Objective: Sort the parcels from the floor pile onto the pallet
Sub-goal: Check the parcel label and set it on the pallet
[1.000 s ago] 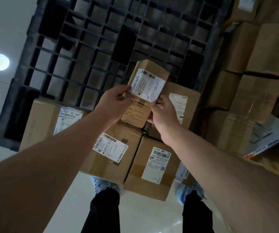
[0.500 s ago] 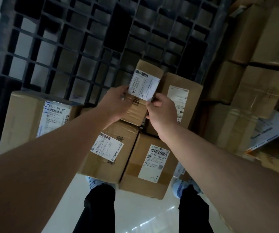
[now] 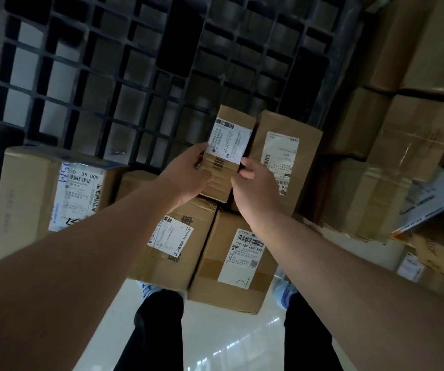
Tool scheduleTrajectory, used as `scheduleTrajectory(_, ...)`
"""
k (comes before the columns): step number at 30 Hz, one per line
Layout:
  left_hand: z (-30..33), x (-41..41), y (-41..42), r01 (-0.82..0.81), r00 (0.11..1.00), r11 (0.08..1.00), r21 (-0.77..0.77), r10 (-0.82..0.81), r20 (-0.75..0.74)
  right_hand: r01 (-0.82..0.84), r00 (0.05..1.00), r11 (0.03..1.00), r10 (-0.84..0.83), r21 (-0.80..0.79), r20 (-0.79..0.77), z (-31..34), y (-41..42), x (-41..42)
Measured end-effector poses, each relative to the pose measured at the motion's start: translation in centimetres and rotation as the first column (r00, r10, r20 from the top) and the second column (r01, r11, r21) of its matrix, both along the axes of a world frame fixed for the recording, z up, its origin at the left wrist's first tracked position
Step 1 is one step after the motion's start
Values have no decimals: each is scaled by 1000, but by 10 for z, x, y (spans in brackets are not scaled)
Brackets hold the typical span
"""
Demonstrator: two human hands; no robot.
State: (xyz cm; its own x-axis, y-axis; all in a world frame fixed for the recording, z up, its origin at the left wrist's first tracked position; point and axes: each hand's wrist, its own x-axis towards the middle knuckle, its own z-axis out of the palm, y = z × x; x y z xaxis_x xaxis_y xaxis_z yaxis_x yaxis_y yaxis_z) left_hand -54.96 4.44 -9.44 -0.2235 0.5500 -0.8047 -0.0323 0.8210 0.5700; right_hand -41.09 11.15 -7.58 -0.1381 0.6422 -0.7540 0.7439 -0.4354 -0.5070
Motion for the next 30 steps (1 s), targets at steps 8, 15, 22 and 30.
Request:
scheduleTrajectory(8,-5,5,4,57,995,998,-17,-58,-87,-101,994,994,103,-37,35,-7,7,6)
scheduleTrajectory(15,51,25,28,315,881,949,-24,-302,-364,-86,996,996,86,2,-8,40,17,31)
scheduleTrajectory(22,160,88,78,596,722,803,-2,-537,-436,-32,999,997,29,70,43,132,46,114)
scheduleTrajectory(30,175,194,138,759,539,651,-18,-642,-546,-204,967,977,191,65,168,144,97,240)
